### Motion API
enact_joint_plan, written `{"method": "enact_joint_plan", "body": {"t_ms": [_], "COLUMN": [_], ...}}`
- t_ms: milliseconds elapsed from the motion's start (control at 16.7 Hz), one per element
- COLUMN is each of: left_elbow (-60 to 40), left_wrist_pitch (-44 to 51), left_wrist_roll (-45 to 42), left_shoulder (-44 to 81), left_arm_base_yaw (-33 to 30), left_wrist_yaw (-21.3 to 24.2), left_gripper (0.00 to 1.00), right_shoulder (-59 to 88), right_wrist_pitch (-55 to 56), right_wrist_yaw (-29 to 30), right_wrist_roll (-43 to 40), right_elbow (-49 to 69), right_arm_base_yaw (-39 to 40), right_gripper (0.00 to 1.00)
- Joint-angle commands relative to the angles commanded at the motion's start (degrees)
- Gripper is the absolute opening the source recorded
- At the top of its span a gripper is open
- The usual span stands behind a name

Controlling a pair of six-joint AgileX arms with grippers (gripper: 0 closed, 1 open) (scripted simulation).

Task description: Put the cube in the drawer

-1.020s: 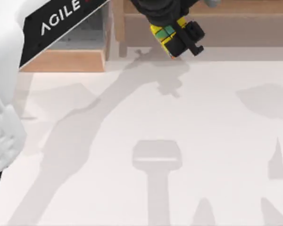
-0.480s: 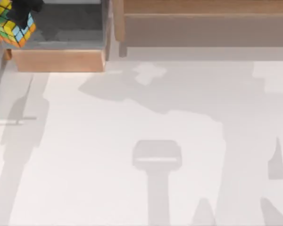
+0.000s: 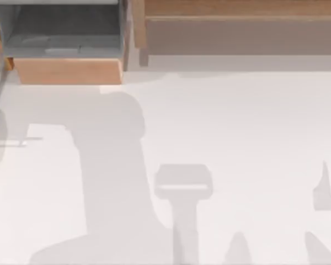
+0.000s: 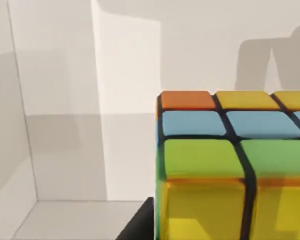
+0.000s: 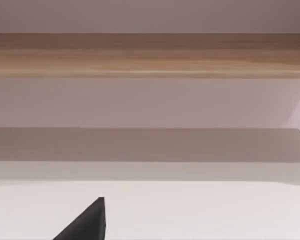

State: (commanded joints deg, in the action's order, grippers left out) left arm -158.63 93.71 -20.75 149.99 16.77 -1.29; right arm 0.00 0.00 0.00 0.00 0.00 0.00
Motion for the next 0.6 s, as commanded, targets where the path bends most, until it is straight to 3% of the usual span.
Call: {"method": "enact_joint_plan", "body": {"t_ms": [240,600], "left_elbow": [-2.77,-2.91], "left_wrist_pitch": [0.28,0.30], "left_wrist_roll": [0.17,0.17], "left_shoulder": [7.06,7.33], "left_arm_base_yaw": [1.80,1.81], "left_wrist_yaw": [1.04,1.09], "left_gripper": [0.00,0.00], "right_shoulder": [0.00,0.00], "right_wrist_pitch": [0.00,0.00], "right_wrist_yaw": [0.00,0.00], "right_wrist_roll": [0.00,0.00], "right_elbow": [0.00,0.00], "right_arm_base_yaw": [0.00,0.00], "right_gripper": [1.00,1.00]}}
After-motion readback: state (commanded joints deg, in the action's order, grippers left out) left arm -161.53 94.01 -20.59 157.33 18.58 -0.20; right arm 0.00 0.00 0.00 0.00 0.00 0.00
